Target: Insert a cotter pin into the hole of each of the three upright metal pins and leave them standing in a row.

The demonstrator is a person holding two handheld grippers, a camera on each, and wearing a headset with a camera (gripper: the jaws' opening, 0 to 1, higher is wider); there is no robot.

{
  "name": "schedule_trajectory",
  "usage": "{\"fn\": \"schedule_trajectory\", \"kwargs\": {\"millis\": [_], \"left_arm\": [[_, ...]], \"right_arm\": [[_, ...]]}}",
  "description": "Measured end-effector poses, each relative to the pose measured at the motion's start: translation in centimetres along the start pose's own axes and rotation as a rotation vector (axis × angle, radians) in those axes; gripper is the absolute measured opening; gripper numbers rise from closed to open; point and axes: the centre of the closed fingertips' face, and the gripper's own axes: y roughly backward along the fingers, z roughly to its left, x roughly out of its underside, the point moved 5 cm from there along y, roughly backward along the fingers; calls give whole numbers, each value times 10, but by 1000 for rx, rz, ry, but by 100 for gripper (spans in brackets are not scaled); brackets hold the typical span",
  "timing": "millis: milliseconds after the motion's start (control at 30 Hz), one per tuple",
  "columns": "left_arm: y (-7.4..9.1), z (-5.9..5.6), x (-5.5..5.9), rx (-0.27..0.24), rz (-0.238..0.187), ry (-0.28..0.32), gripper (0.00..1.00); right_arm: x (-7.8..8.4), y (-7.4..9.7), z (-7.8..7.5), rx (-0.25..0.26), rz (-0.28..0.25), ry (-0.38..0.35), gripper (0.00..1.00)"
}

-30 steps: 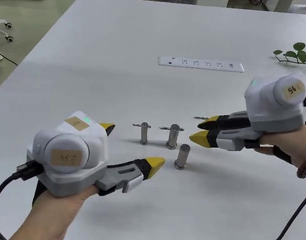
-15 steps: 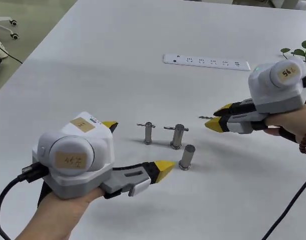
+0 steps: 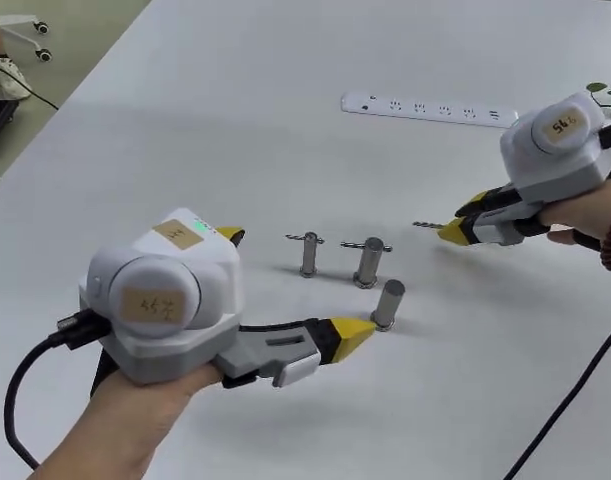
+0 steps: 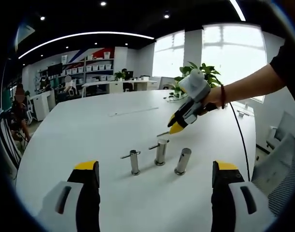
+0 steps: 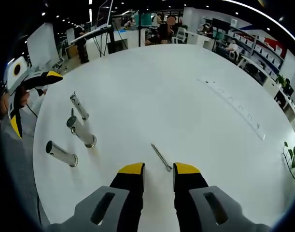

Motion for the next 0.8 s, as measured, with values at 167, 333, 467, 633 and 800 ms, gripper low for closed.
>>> {"fn": "schedule_trajectory", "kwargs": {"millis": [167,333,467,633,800], "left_arm": [[-1,-1,0,8,-2,1,99],[-1,-1,0,8,2,1,99],[-1,-1,1,5,7,2,99],[0,0,1,2,7,3,99],[0,0,1,1,9,4,98]], "right_arm": [[3,-10,-13,-3,22,0,16],[5,-13,-11,-17,43,11,14],[5,-16,-10,-25,57,18,12],[4,-17,-13,-38,63,22,9],[4,-19,-12,-46,73,24,7]]}}
